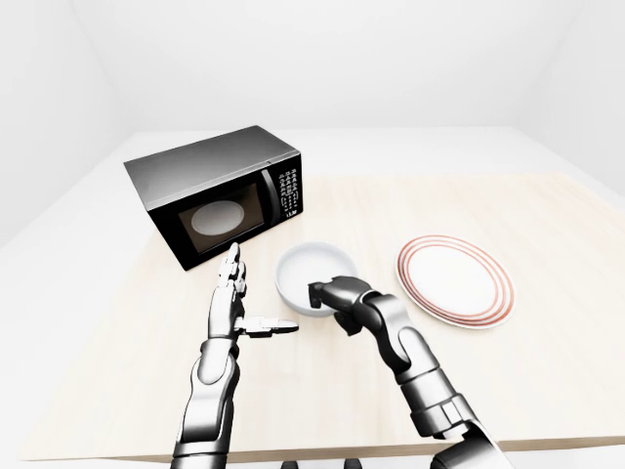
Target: Pick up the white bowl and put it on the plate.
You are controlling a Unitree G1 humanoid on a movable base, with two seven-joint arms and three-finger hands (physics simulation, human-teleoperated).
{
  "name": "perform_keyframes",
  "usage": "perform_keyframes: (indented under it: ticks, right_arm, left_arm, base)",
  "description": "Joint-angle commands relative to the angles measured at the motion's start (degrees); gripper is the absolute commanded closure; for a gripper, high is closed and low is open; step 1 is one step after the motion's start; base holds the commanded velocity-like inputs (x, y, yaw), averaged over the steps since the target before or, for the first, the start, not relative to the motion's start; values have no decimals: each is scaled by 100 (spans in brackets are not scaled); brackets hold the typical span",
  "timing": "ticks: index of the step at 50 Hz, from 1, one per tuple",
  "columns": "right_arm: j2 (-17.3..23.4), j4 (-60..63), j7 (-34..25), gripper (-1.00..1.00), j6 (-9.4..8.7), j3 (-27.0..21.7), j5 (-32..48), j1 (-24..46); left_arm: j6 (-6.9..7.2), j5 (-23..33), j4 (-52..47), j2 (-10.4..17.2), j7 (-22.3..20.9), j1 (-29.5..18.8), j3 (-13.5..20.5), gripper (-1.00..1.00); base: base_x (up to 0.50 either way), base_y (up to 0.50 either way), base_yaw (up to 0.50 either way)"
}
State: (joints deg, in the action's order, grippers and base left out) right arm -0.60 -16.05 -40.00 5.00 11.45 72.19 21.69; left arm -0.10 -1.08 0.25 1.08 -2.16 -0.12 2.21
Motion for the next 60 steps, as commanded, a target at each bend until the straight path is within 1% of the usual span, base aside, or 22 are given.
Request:
perform_keyframes:
  ticks: [1,5,12,15,25,29,35,36,38,39,42,49,60]
  right_arm:
    - [-91,142,0,100,0,3,-179,-69]
    - [-169,231,0,100,0,-87,-431,185]
    - [-192,320,22,100,0,-127,-591,455]
    - [-200,400,166,100,0,-178,-664,605]
    - [-180,543,326,100,0,-215,-799,803]
    - [-148,507,493,100,0,-228,-743,870]
    - [-143,529,580,100,0,-266,-746,958]
    - [-97,516,727,100,0,-254,-641,987]
    - [-122,564,680,100,0,-274,-669,986]
    - [-99,574,804,100,0,-259,-580,1000]
    - [-123,615,845,100,0,-272,-559,995]
    - [-105,671,1292,100,0,-279,-281,1117]
    - [-36,756,1570,100,0,-350,-163,1137]
  left_arm:
    - [0,0,1,0,0,-1,0,-100]
    - [0,0,1,0,0,-1,0,-100]
    - [0,0,1,0,0,-1,0,-100]
    - [0,0,1,0,0,-1,0,-100]
    - [0,0,1,0,0,-1,0,-100]
    - [0,0,1,0,0,-1,0,-100]
    - [0,0,1,0,0,-1,0,-100]
    - [0,0,1,0,0,-1,0,-100]
    - [0,0,1,0,0,-1,0,-100]
    - [0,0,1,0,0,-1,0,-100]
    - [0,0,1,0,0,-1,0,-100]
    - [0,0,1,0,0,-1,0,-100]
    - [0,0,1,0,0,-1,0,-100]
  base:
    - [0,0,0]
    - [0,0,0]
    - [0,0,0]
    - [0,0,0]
    - [0,0,0]
    - [0,0,0]
    - [0,0,0]
    - [0,0,0]
    - [0,0,0]
    - [0,0,0]
    - [0,0,0]
    - [0,0,0]
    - [0,0,0]
